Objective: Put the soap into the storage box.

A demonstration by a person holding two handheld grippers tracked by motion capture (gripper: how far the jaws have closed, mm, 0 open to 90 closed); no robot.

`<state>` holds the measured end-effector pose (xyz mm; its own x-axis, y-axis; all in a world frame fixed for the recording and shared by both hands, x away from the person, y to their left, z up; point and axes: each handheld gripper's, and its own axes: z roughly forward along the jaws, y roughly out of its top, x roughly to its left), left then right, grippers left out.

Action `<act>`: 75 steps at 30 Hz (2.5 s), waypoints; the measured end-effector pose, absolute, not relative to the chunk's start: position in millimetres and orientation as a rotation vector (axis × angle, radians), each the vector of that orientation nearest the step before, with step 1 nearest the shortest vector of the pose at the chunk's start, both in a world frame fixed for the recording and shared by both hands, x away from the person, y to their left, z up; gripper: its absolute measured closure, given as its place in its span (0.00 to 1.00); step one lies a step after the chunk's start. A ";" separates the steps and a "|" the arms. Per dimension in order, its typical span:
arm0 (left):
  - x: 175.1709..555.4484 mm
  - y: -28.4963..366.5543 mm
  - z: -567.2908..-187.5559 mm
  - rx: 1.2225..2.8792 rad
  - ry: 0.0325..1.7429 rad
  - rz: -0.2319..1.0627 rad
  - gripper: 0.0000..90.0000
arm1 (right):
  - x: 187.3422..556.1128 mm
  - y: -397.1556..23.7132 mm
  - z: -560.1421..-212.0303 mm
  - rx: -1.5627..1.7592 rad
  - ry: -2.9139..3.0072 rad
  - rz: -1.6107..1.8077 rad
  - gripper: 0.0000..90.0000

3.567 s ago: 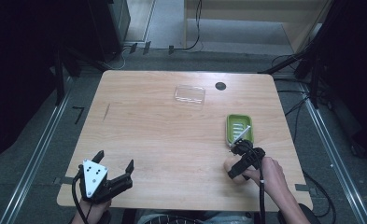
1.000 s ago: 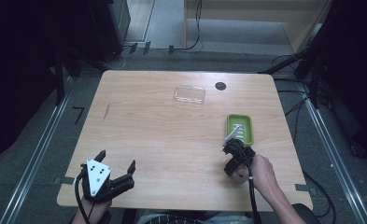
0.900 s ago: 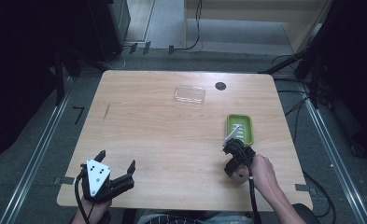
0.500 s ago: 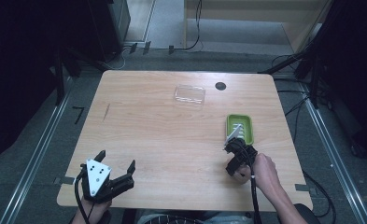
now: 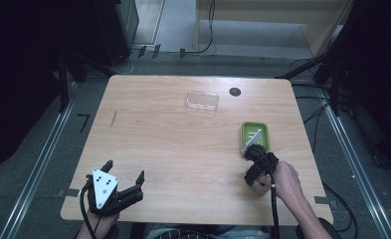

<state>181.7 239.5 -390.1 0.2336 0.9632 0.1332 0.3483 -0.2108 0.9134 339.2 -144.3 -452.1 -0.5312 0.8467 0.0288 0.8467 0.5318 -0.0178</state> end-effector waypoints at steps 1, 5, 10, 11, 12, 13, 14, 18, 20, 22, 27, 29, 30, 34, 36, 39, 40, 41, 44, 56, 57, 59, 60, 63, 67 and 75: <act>181.8 239.5 -390.1 1.711 1.227 0.974 0.11 | 339.7 -144.9 -451.3 -1.505 -2.718 -0.003 0.37; 182.1 239.5 -390.1 1.716 1.224 0.974 0.11 | 341.7 -146.8 -448.7 -1.503 -2.717 0.007 0.37; 182.1 239.5 -390.1 1.712 1.225 0.971 0.11 | 344.5 -148.9 -445.0 -1.513 -2.715 0.002 0.37; 182.2 239.4 -390.2 1.713 1.224 0.972 0.11 | 345.1 -149.3 -443.5 -1.517 -2.710 0.000 0.37; 182.1 239.5 -390.1 1.716 1.222 0.973 0.11 | 345.9 -150.0 -442.3 -1.520 -2.712 -0.006 0.37; 182.2 239.5 -390.1 1.717 1.222 0.972 0.11 | 346.4 -150.5 -441.1 -1.526 -2.708 -0.007 0.37; 182.2 239.5 -390.1 1.715 1.223 0.973 0.11 | 347.4 -151.6 -439.9 -1.522 -2.714 -0.008 0.37; 182.1 239.2 -390.0 1.721 1.221 0.974 0.11 | 349.9 -153.1 -436.4 -1.532 -2.705 -0.012 0.37; 182.1 239.3 -390.0 1.720 1.222 0.973 0.11 | 350.9 -153.5 -435.4 -1.532 -2.704 -0.011 0.37; 182.2 239.4 -390.1 1.717 1.222 0.973 0.11 | 351.8 -153.6 -434.2 -1.536 -2.701 -0.013 0.37; 182.1 239.4 -390.0 1.721 1.220 0.973 0.11 | 354.0 -153.3 -431.6 -1.545 -2.694 -0.017 0.37; 182.1 239.4 -390.0 1.721 1.220 0.972 0.11 | 355.0 -153.3 -430.5 -1.538 -2.698 -0.022 0.37; 182.2 239.3 -390.0 1.720 1.221 0.972 0.11 | 355.6 -153.3 -430.0 -1.535 -2.700 -0.028 0.37; 182.4 239.3 -390.1 1.719 1.220 0.973 0.11 | 358.4 -154.3 -425.9 -1.547 -2.697 -0.038 0.37; 182.4 239.2 -390.2 1.720 1.220 0.974 0.11 | 359.9 -155.3 -423.4 -1.557 -2.694 -0.049 0.37; 182.3 239.0 -390.2 1.720 1.220 0.974 0.11 | 362.8 -156.6 -419.8 -1.566 -2.691 -0.057 0.37; 182.3 239.0 -390.2 1.720 1.220 0.974 0.11 | 363.5 -156.8 -419.1 -1.569 -2.690 -0.060 0.37; 182.4 239.0 -390.2 1.719 1.220 0.975 0.11 | 364.5 -156.8 -418.0 -1.569 -2.689 -0.057 0.37; 182.5 238.8 -390.3 1.720 1.219 0.975 0.11 | 367.9 -157.4 -415.1 -1.572 -2.689 -0.066 0.37; 182.6 238.4 -390.5 1.721 1.217 0.973 0.11 | 381.9 -155.8 -409.3 -1.592 -2.678 -0.088 0.37; 182.5 238.4 -390.5 1.722 1.218 0.973 0.11 | 383.6 -155.6 -408.3 -1.599 -2.674 -0.089 0.37; 182.4 238.4 -390.4 1.723 1.216 0.974 0.11 | 385.7 -155.7 -407.5 -1.605 -2.674 -0.095 0.37; 182.4 238.4 -390.3 1.724 1.216 0.974 0.11 | 387.0 -155.7 -406.8 -1.607 -2.670 -0.093 0.37; 182.3 238.3 -390.4 1.725 1.215 0.974 0.11 | 390.5 -155.6 -405.6 -1.612 -2.666 -0.102 0.37; 182.4 238.1 -390.5 1.726 1.212 0.973 0.11 | 395.4 -155.6 -403.1 -1.618 -2.668 -0.109 0.37; 182.4 238.0 -390.4 1.730 1.209 0.971 0.11 | 407.3 -156.4 -400.2 -1.637 -2.660 -0.123 0.37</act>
<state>182.4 238.0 -390.4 0.2499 0.9574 0.1445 0.3474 -0.2279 0.9096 407.3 -156.4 -400.2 -0.4515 0.8906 0.0551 0.8919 0.4485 0.0584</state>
